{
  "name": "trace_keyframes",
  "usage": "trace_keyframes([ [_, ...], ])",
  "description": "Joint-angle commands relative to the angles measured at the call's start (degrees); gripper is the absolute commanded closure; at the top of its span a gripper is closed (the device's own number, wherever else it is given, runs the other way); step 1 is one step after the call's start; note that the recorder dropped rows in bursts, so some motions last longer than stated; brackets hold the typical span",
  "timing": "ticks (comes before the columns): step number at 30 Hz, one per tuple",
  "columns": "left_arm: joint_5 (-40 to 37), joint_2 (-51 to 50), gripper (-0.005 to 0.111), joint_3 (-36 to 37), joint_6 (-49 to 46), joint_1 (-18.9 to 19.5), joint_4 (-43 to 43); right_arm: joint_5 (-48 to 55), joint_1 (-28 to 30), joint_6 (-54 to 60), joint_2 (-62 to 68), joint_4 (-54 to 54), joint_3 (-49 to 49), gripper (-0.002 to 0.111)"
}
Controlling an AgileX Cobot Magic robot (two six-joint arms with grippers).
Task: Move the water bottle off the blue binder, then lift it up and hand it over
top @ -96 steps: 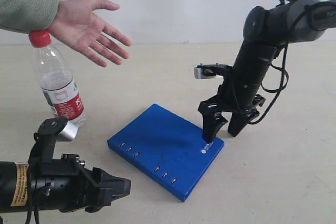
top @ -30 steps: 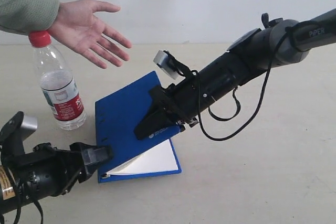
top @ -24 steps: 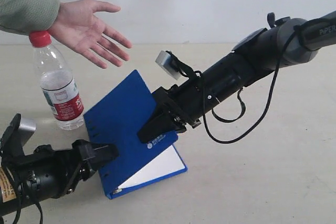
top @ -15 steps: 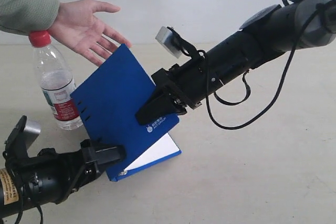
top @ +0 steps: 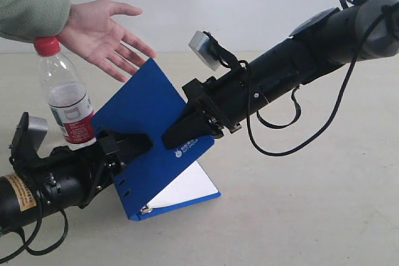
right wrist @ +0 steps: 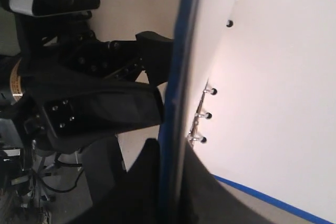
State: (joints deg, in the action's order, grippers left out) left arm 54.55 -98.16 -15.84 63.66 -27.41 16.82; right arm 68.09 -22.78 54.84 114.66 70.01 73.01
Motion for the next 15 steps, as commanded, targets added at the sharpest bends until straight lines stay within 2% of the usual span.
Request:
trace_keyframes([
  [1, 1.44, -1.69, 0.023, -0.56, -0.30, -0.46, 2.96, 1.87, -0.08, 0.76, -1.01, 3.99, 0.23, 0.108],
  [3, 8.76, -2.38, 0.023, -0.56, 0.17, -0.46, 4.38, 1.87, -0.08, 0.76, -1.01, 3.99, 0.23, 0.108],
  [4, 10.03, -2.66, 0.023, -0.84, 0.52, -0.46, 4.76, 1.87, -0.08, 0.76, -1.01, 3.99, 0.23, 0.108],
  [9, 9.95, -4.03, 0.025, -3.74, 0.33, -0.46, 9.94, 1.87, -0.08, 1.02, -1.01, 4.16, 0.23, 0.108],
  [10, 8.97, -4.17, 0.029, -4.19, 1.06, -0.46, 9.92, 1.87, -0.08, 1.02, -1.01, 4.16, 0.23, 0.108],
  [11, 7.14, -4.21, 0.041, -4.47, 2.13, -0.46, 9.92, 1.87, -0.08, 1.02, -1.01, 4.16, 0.23, 0.108],
  [15, 5.50, -4.49, 0.070, -4.47, 5.03, -0.46, 9.56, 1.87, -0.08, 1.04, -1.01, 4.69, 0.23, 0.108],
])
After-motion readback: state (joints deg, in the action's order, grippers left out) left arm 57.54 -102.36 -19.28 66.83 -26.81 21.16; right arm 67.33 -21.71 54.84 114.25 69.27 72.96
